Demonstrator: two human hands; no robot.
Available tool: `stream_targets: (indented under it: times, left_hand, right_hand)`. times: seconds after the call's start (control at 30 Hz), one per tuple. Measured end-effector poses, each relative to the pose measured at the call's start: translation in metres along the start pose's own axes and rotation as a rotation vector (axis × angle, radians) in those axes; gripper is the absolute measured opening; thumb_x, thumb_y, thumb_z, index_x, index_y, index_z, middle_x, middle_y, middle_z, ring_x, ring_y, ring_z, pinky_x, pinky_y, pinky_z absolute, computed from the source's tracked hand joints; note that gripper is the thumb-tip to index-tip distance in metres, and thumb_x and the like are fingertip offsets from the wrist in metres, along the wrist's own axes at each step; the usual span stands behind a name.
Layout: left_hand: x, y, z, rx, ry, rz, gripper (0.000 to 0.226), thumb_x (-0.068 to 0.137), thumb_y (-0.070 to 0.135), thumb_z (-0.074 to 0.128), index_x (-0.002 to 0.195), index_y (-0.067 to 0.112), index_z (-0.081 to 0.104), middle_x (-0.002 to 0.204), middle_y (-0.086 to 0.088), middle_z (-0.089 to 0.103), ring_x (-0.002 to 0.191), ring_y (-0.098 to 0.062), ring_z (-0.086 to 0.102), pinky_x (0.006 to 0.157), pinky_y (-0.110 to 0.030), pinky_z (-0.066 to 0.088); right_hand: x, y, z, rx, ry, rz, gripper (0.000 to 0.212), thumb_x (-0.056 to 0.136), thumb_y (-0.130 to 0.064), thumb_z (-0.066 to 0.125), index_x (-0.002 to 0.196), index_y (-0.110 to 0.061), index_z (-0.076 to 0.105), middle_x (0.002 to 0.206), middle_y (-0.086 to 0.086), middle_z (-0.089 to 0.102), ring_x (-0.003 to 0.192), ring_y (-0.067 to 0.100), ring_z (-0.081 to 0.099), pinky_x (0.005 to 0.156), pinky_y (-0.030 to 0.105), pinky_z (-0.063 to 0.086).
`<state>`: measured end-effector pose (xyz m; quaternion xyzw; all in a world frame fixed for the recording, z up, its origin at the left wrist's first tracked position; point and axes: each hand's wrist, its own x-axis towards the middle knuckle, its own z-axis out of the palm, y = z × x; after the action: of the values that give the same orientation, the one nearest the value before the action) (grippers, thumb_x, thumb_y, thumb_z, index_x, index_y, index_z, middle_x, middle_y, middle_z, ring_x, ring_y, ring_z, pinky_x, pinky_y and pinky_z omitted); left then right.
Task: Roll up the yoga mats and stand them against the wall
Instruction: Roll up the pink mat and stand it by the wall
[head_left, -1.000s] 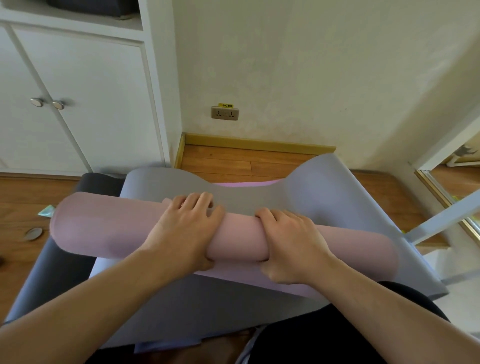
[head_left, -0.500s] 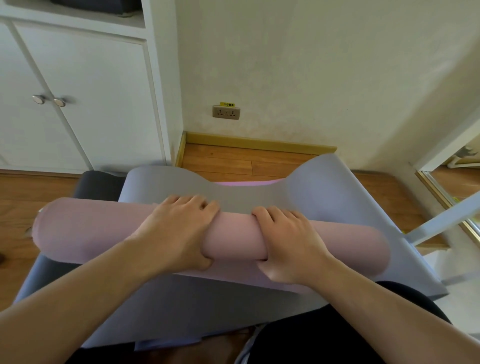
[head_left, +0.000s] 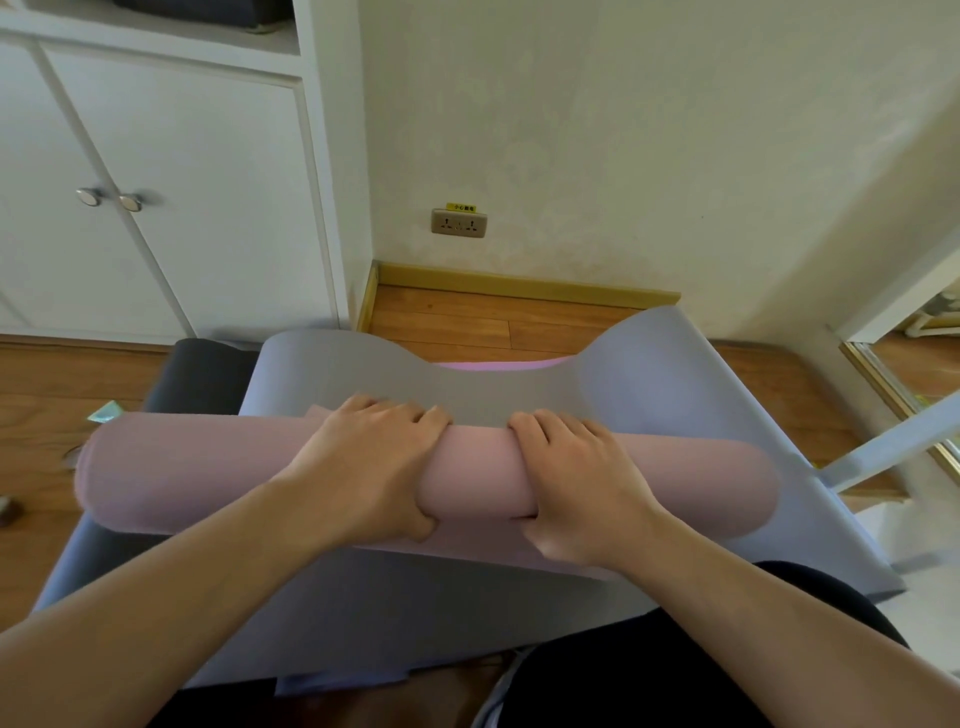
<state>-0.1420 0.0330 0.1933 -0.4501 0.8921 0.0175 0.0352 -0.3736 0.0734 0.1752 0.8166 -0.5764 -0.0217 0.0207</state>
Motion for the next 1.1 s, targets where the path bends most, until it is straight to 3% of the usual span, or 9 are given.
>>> stream_targets:
  times: [0.07, 0.17, 0.33, 0.47, 0.63, 0.73, 0.8, 0.97, 1.1]
  left_hand:
    - [-0.001, 0.006, 0.005, 0.1, 0.035, -0.003, 0.08, 0.066, 0.066, 0.069, 0.134, 0.03, 0.048, 0.129, 0.005, 0.058, 0.116, -0.021, 0.057, 0.104, -0.039, 0.044]
    - [0.002, 0.007, 0.014, 0.137, 0.066, -0.014, 0.076, 0.067, 0.057, 0.076, 0.131, 0.025, 0.05, 0.125, 0.0, 0.055, 0.112, -0.025, 0.055, 0.097, -0.039, 0.048]
    - [0.003, -0.006, 0.01, 0.01, 0.021, -0.022, 0.068, 0.062, 0.061, 0.071, 0.119, 0.029, 0.052, 0.108, 0.009, 0.067, 0.093, -0.02, 0.065, 0.086, -0.038, 0.054]
    - [0.001, -0.015, 0.001, -0.119, -0.077, -0.062, 0.076, 0.056, 0.071, 0.072, 0.118, 0.038, 0.044, 0.103, 0.014, 0.066, 0.087, -0.014, 0.062, 0.078, -0.037, 0.056]
    - [-0.002, -0.014, 0.005, -0.041, -0.011, -0.03, 0.081, 0.059, 0.075, 0.067, 0.127, 0.037, 0.046, 0.121, 0.014, 0.058, 0.107, -0.015, 0.057, 0.1, -0.035, 0.047]
    - [-0.002, -0.005, 0.016, 0.085, 0.046, -0.027, 0.095, 0.053, 0.068, 0.076, 0.133, 0.024, 0.05, 0.124, 0.002, 0.053, 0.111, -0.024, 0.054, 0.098, -0.041, 0.049]
    - [0.0, -0.003, 0.024, 0.081, 0.058, -0.028, 0.09, 0.05, 0.057, 0.083, 0.127, 0.021, 0.052, 0.117, 0.001, 0.057, 0.104, -0.026, 0.058, 0.09, -0.041, 0.052]
    - [0.0, -0.012, 0.013, -0.069, 0.041, -0.025, 0.075, 0.061, 0.061, 0.074, 0.127, 0.035, 0.049, 0.117, 0.014, 0.064, 0.102, -0.015, 0.061, 0.092, -0.033, 0.049]
    - [-0.003, -0.013, 0.004, -0.094, -0.017, -0.016, 0.077, 0.064, 0.069, 0.07, 0.131, 0.039, 0.047, 0.122, 0.016, 0.064, 0.106, -0.012, 0.06, 0.098, -0.032, 0.047]
  right_hand:
    - [0.001, 0.002, 0.0, 0.026, -0.008, 0.022, 0.065, 0.061, -0.043, 0.077, 0.118, -0.024, 0.053, 0.11, -0.003, 0.067, 0.093, 0.024, 0.064, 0.084, 0.038, 0.055]
    - [0.0, 0.002, 0.001, 0.039, -0.018, 0.042, 0.067, 0.063, -0.048, 0.074, 0.122, -0.025, 0.052, 0.114, -0.002, 0.066, 0.098, 0.025, 0.064, 0.087, 0.039, 0.055]
    - [-0.001, -0.003, 0.001, -0.011, -0.004, -0.008, 0.107, 0.06, -0.068, 0.087, 0.142, -0.02, 0.038, 0.136, 0.004, 0.055, 0.116, 0.028, 0.057, 0.105, 0.043, 0.049]
    - [0.0, -0.009, 0.001, 0.039, 0.034, -0.043, 0.084, 0.067, -0.056, 0.083, 0.132, -0.021, 0.042, 0.124, 0.002, 0.061, 0.107, 0.027, 0.062, 0.097, 0.04, 0.053]
    - [0.004, -0.008, -0.003, 0.081, 0.048, -0.05, 0.064, 0.066, -0.043, 0.077, 0.119, -0.02, 0.05, 0.109, 0.001, 0.066, 0.093, 0.025, 0.062, 0.086, 0.039, 0.056]
    - [0.004, -0.006, -0.003, 0.096, 0.059, -0.025, 0.067, 0.066, -0.044, 0.078, 0.122, -0.019, 0.052, 0.111, 0.002, 0.068, 0.095, 0.026, 0.064, 0.086, 0.039, 0.056]
    - [0.002, -0.006, -0.003, 0.115, 0.035, -0.017, 0.071, 0.068, -0.046, 0.076, 0.129, -0.019, 0.051, 0.119, 0.002, 0.067, 0.103, 0.027, 0.064, 0.092, 0.039, 0.055]
    - [0.001, -0.004, 0.0, 0.022, -0.088, -0.024, 0.105, 0.064, -0.068, 0.086, 0.144, -0.023, 0.035, 0.138, -0.001, 0.051, 0.121, 0.025, 0.054, 0.108, 0.041, 0.046]
    - [0.003, -0.005, 0.003, 0.035, -0.073, -0.031, 0.079, 0.068, -0.053, 0.082, 0.131, -0.025, 0.043, 0.122, -0.002, 0.056, 0.108, 0.026, 0.059, 0.097, 0.04, 0.05]
